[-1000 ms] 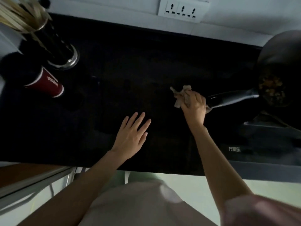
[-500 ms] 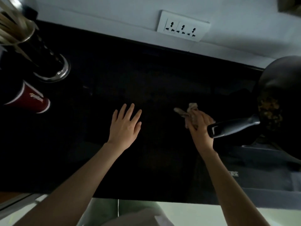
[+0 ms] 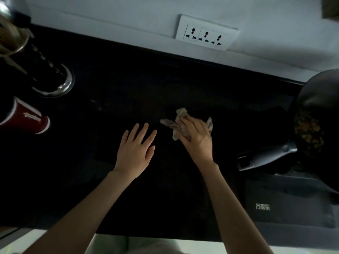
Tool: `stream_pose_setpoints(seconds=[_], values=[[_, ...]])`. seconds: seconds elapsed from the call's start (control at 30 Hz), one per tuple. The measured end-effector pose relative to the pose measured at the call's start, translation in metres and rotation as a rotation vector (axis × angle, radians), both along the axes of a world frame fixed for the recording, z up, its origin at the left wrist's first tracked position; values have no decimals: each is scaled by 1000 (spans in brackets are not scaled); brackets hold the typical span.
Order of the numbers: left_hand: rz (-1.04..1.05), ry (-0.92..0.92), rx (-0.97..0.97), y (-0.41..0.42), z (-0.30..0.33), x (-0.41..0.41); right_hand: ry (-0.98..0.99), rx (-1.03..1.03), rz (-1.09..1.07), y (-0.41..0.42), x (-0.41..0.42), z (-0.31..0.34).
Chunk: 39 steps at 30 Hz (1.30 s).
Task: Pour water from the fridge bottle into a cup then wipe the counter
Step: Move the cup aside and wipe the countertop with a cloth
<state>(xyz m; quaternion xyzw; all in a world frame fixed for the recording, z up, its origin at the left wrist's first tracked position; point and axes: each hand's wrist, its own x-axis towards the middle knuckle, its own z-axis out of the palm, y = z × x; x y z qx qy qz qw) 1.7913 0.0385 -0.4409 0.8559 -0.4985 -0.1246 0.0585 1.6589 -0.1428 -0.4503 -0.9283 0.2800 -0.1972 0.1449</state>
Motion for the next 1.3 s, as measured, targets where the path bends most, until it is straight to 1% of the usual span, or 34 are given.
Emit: stream_pose_setpoints(seconds=[0.03,0.1,0.17,0.23,0.3,0.37,0.47,0.57,0.63,0.7,0.77,0.83,0.9,0.97,1.07,1.13,1.17,1.2,1.3], values=[[0,2,-4,0,0,0,-24,-18,-23,-6,-15,-3],[3,9,-12,0,0,1,-82,-39,-144,-32,-32,-7],[-1,15,0,0,1,1,-67,-20,-298,-69,-34,-8],[3,18,19,0,0,0,-7,94,-430,-102,-19,-5],[5,20,23,-1,0,0,42,193,-484,-121,10,0],[6,12,20,-1,0,0,50,211,-430,-124,42,2],[8,13,16,0,-1,-1,5,156,-257,-95,70,3],[-1,6,25,0,0,0,-7,103,-43,-44,49,3],[-5,4,23,0,1,1,-12,18,24,-31,21,1],[-8,11,22,0,2,1,-45,-61,-39,-36,-5,-5],[-7,18,24,0,2,1,-57,-109,-199,-52,-23,-9],[1,18,24,0,1,1,-14,-128,-352,-77,-27,-13],[1,26,20,0,0,0,15,-87,-477,-109,-15,-10],[2,23,11,0,-1,0,30,35,-541,-137,12,-3],[6,5,6,0,-1,0,47,140,-546,-156,56,3],[14,7,-12,0,-2,-1,30,126,-566,-150,76,2],[17,7,-18,0,-3,-2,12,94,-541,-141,82,0],[19,4,-21,0,-3,-2,-7,58,-474,-130,85,-2],[9,0,-10,0,-2,-1,-60,-5,-165,-79,86,-4]])
